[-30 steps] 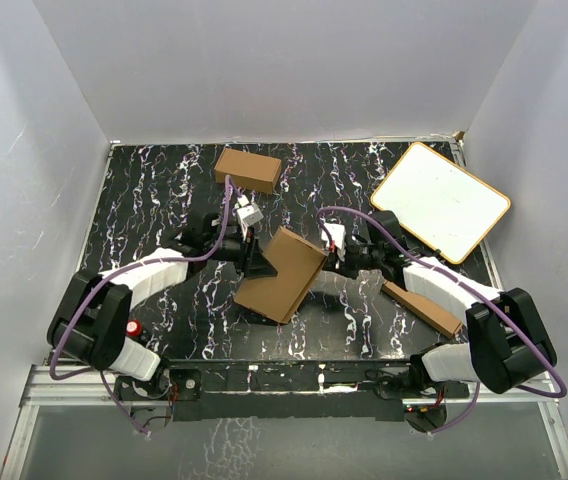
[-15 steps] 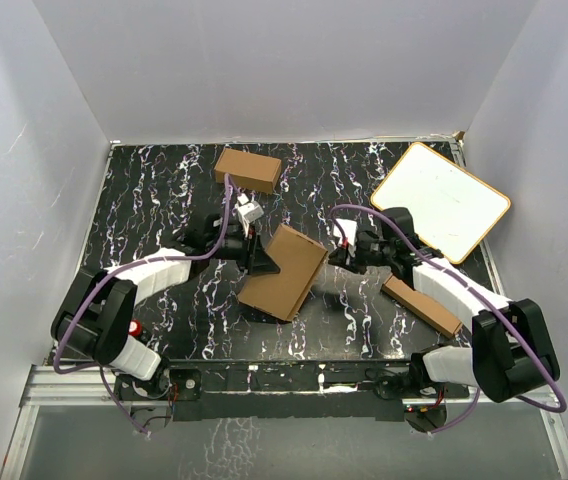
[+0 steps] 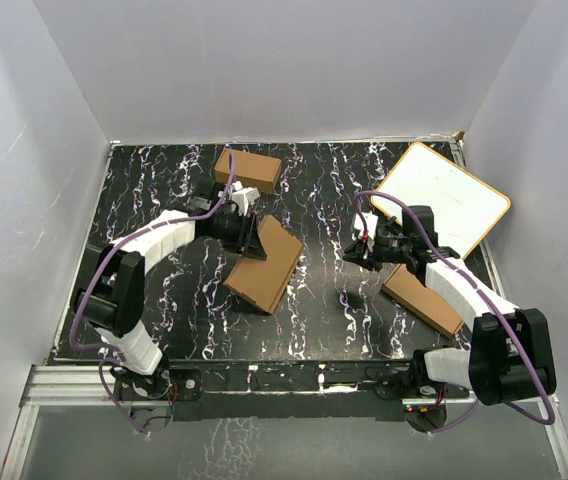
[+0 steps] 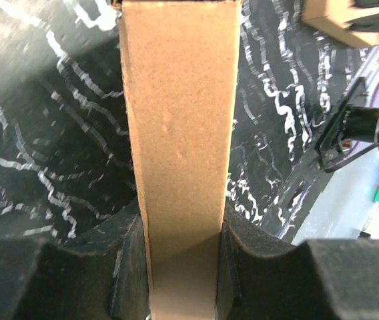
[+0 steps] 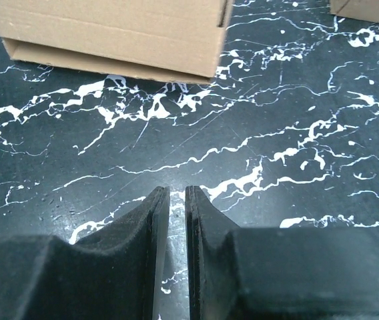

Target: Fold the paper box

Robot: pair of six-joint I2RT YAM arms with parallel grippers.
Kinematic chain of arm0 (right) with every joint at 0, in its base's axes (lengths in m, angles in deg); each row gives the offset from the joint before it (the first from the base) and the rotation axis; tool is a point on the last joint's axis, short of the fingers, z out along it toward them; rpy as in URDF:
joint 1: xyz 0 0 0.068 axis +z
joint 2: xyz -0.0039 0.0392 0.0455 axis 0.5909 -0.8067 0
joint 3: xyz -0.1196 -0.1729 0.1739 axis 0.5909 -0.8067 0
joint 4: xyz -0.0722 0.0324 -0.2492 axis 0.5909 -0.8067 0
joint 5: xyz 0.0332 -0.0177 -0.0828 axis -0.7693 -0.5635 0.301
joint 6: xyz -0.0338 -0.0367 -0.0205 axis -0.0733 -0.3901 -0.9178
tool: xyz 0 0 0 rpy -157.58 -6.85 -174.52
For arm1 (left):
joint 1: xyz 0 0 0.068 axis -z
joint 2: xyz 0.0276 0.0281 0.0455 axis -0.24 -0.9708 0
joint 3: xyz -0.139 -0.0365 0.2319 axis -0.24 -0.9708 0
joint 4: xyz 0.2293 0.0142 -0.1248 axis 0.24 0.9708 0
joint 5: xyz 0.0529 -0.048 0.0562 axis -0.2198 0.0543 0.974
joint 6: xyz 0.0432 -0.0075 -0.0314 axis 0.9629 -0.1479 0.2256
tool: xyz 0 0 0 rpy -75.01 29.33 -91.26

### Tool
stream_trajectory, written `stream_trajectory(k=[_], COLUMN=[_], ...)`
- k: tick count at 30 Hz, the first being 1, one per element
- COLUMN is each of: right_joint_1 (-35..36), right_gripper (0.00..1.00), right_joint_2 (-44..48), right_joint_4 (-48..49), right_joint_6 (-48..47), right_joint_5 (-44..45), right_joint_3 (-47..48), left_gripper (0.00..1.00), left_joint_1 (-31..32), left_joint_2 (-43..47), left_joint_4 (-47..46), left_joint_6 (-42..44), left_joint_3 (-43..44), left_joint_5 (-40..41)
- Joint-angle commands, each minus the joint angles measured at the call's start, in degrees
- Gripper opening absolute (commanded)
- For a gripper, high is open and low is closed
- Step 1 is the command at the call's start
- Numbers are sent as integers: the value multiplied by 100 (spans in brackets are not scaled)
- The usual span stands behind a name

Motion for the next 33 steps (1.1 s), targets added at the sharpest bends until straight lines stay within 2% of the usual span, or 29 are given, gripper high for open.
stream_trajectory(k=[1, 6, 14, 24, 28, 33], right_joint_1=[-220, -275, -286, -287, -288, -291], right_gripper=[22, 22, 23, 24, 24, 24], right_joint_2=[260, 263, 258, 227, 207, 195], right_joint_4=[299, 339, 352, 365, 367, 365], right_joint_6=[36, 69, 86, 86, 86, 86], right_joint_5=[-471, -533, -514, -543, -550, -568], right_joint_3=[37, 29, 27, 16, 21, 20], left_gripper=[0, 0, 0, 0, 0, 0], left_joint_1=[-21, 99, 1112, 1618, 2030, 2510], left_joint_2=[-128, -208, -607, -370, -558, -1067], left_joint_4=[2191, 2836, 3491, 2560, 2734, 3388], left_joint_6=[202, -142, -571, -810, -1085, -1410], left_joint_3=[602, 978, 1484, 564, 644, 1036], left_joint_5=[1122, 2194, 4077, 4923, 5607, 6524])
